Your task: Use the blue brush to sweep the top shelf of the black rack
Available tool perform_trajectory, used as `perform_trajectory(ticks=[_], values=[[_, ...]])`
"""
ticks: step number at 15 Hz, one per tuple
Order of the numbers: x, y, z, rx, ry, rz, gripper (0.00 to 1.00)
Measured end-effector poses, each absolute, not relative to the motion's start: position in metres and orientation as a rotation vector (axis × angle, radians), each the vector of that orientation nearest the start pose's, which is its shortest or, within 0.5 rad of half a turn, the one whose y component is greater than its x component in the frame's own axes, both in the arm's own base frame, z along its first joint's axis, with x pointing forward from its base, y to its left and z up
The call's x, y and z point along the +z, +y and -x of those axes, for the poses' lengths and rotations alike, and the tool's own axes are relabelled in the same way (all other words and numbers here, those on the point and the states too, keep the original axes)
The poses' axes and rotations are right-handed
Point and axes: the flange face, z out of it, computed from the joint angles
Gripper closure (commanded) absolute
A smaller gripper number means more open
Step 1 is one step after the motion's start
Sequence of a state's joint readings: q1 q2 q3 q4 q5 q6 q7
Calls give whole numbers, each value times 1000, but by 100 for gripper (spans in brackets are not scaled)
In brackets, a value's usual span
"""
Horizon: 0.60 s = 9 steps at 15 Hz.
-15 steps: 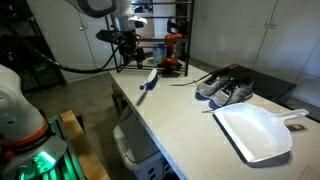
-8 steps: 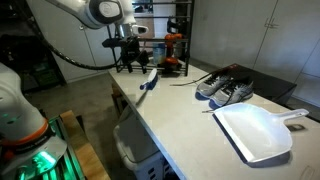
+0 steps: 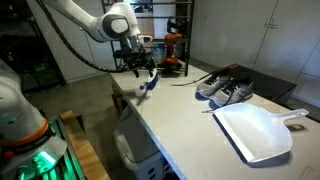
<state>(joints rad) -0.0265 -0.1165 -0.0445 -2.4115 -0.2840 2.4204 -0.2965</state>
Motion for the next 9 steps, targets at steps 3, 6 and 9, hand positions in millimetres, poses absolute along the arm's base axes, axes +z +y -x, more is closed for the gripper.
perform_trajectory(ticks=[3,6,9], values=[[361,-34,-492,-174,-755,3264,0],[362,-34,-492,-177,-761,3260,0],[361,-35,-496,-181,-758,3193,0]])
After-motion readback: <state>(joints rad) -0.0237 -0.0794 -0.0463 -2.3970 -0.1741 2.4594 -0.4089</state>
